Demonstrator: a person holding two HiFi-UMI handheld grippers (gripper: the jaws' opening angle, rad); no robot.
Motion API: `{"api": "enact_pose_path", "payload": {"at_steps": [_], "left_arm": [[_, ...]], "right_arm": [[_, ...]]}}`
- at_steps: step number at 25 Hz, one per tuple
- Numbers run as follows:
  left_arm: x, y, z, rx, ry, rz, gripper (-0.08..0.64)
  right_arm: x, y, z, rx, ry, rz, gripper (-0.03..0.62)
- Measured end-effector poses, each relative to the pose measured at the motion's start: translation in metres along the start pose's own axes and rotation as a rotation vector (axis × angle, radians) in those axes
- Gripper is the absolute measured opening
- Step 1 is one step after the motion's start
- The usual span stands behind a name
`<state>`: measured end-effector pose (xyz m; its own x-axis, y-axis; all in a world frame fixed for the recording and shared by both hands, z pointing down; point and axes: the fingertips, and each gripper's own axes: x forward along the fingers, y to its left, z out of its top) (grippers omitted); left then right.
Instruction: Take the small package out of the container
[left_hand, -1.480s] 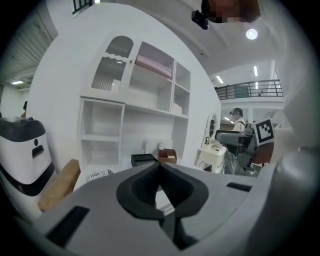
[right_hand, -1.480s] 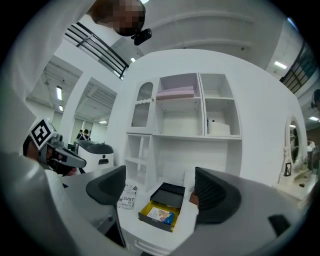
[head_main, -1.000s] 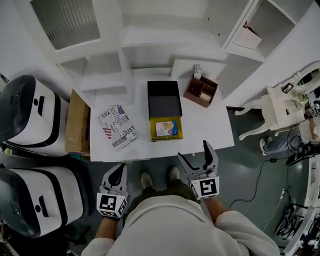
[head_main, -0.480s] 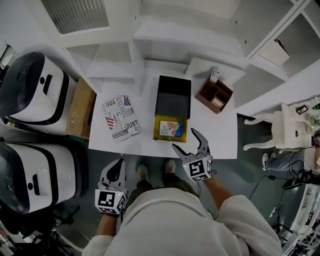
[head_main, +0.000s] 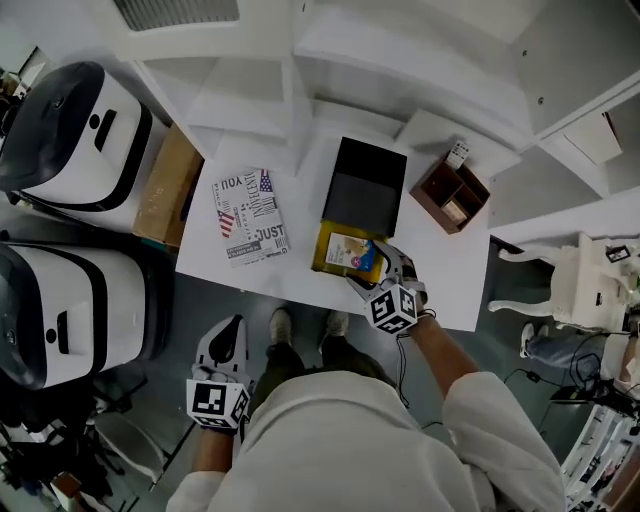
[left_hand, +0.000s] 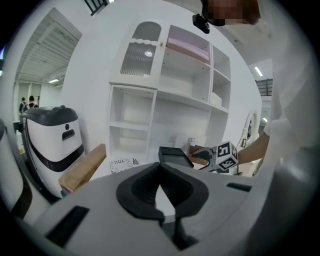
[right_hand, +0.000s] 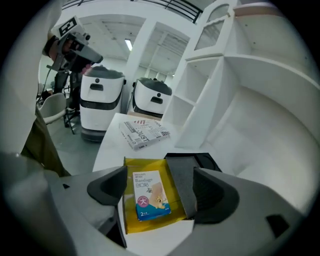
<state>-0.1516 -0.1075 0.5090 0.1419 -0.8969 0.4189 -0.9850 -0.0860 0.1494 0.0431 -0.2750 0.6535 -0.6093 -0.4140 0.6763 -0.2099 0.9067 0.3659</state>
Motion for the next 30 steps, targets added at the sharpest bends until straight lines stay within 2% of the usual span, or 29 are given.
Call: {"api": "enact_pose_path", "payload": {"at_steps": [11, 19, 30], "left_arm": [[-0.015, 0.012, -0.016, -0.05, 0.021, 0.1, 0.008], [-0.019, 0.016, -0.028, -0.078, 0.048, 0.144, 0.008], [-0.019, 0.025, -0.036, -0.115, 0.057, 0.178, 0.008]], "right_arm": [[0.06, 0.017, -0.041, -0.088, 0.146, 0.158, 0.431], [0.095, 0.032, -0.06, -0.141, 0.268, 0.326, 0.431], [0.119, 0.046, -0.076, -0.176, 0.412, 0.428, 0.431]]}}
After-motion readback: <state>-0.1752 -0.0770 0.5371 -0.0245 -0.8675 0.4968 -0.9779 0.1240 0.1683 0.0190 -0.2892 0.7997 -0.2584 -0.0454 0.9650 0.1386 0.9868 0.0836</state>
